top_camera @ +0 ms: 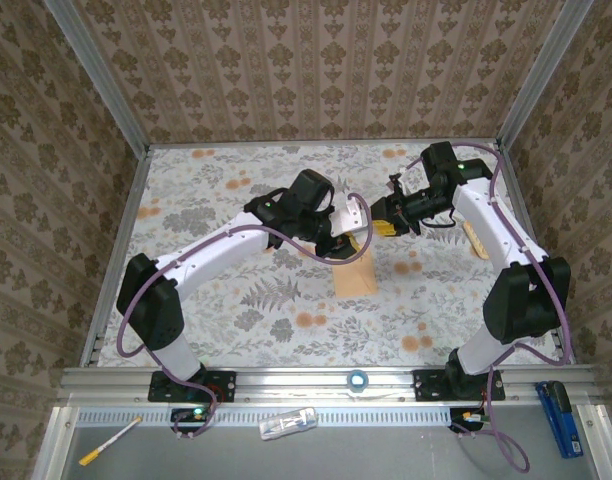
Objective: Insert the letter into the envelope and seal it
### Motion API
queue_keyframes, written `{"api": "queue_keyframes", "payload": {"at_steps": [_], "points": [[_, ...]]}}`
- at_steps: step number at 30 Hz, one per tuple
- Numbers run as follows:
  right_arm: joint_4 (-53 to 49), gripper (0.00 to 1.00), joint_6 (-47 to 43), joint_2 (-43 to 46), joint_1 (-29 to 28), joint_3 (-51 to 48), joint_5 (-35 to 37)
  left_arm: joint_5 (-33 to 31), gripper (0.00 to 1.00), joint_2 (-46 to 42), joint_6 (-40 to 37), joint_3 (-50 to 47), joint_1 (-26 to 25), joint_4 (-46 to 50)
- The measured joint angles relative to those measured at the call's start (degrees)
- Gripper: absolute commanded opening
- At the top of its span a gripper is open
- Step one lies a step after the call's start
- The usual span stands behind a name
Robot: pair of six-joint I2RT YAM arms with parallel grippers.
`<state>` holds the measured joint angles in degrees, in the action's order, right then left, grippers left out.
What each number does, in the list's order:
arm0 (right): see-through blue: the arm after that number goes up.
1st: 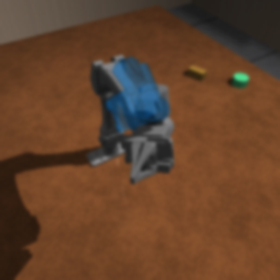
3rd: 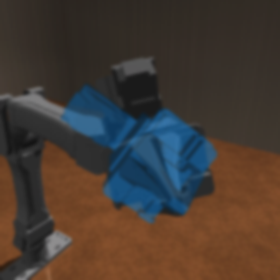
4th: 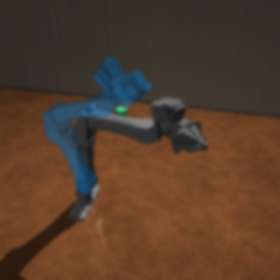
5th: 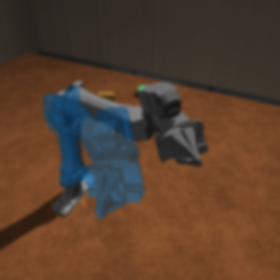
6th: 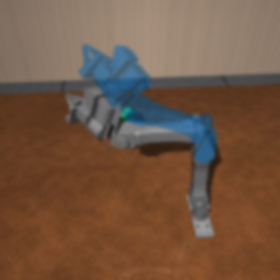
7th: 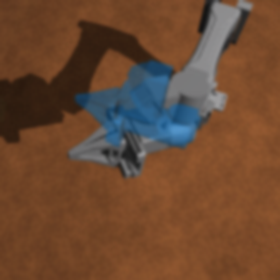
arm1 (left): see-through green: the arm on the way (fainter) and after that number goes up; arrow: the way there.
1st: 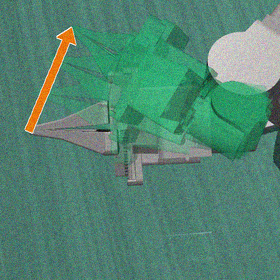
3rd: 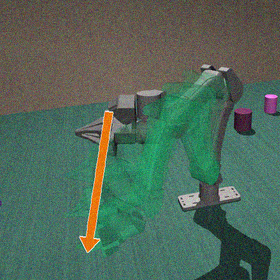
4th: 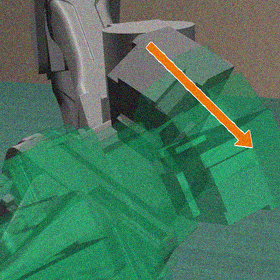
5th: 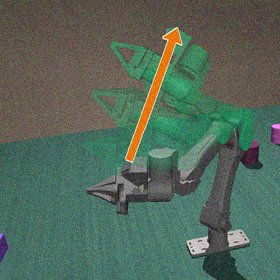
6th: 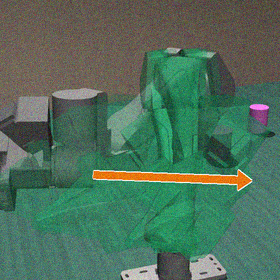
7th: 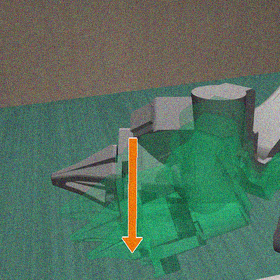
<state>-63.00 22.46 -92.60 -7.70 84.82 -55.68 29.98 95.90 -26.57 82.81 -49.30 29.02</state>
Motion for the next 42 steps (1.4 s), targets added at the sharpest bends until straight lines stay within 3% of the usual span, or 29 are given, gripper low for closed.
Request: {"api": "queue_keyframes", "payload": {"at_steps": [17, 42], "points": [[-8.4, 0.26, -8.8, -0.9, 1.3, 2.6, -1.6, 1.6, 0.00, 0.0, 0.0, 0.0, -0.2, -1.5], [-9.4, 0.26, -10.1, -0.9, 2.1, 2.1, -3.7, 1.8, 0.00, 0.0, 0.0, 0.0, -0.2, -2.2]]}}
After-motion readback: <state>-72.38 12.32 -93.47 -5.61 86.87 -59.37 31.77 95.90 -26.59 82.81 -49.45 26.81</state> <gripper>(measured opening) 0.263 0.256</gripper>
